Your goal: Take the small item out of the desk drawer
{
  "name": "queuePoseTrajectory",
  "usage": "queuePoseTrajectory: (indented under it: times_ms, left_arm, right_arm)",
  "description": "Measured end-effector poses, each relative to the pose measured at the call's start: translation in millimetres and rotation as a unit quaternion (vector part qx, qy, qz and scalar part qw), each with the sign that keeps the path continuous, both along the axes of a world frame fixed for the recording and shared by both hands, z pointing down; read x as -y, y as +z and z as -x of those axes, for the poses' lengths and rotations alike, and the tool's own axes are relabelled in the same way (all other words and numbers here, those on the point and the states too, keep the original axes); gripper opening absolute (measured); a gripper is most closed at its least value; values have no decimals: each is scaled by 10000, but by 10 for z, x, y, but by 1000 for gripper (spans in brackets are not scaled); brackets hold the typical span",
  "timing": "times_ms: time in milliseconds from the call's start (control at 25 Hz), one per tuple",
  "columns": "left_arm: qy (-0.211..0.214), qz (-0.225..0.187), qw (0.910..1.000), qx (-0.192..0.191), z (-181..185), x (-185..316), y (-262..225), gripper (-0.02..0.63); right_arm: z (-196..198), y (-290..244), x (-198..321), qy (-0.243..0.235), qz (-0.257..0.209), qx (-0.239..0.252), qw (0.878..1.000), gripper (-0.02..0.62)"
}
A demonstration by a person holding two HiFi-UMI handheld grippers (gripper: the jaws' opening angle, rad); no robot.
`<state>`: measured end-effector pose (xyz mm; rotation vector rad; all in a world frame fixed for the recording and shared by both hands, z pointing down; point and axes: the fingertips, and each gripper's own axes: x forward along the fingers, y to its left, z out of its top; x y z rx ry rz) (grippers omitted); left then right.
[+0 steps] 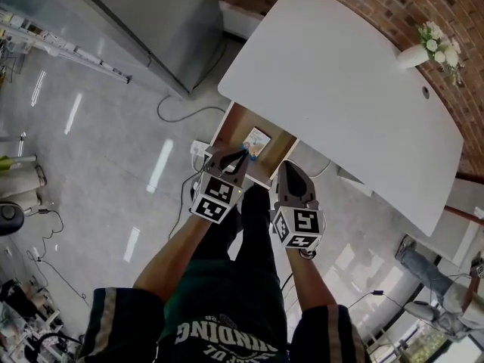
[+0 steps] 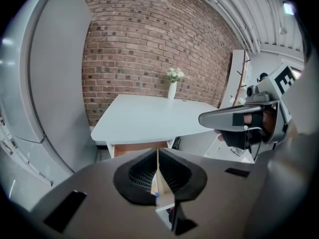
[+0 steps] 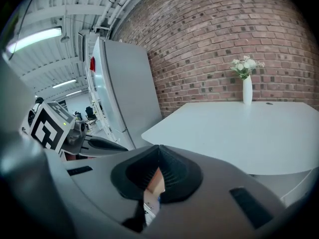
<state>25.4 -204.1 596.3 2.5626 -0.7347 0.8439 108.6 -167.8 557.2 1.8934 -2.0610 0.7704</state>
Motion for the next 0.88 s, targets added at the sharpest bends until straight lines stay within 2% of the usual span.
queuePoseTrajectory:
  times_ms: [880]
  left_arm:
    - [-131,533,9975,445,-235,-55,1148,20]
  right_arm:
    - [-202,884,-63,-51,543,161,9984,23]
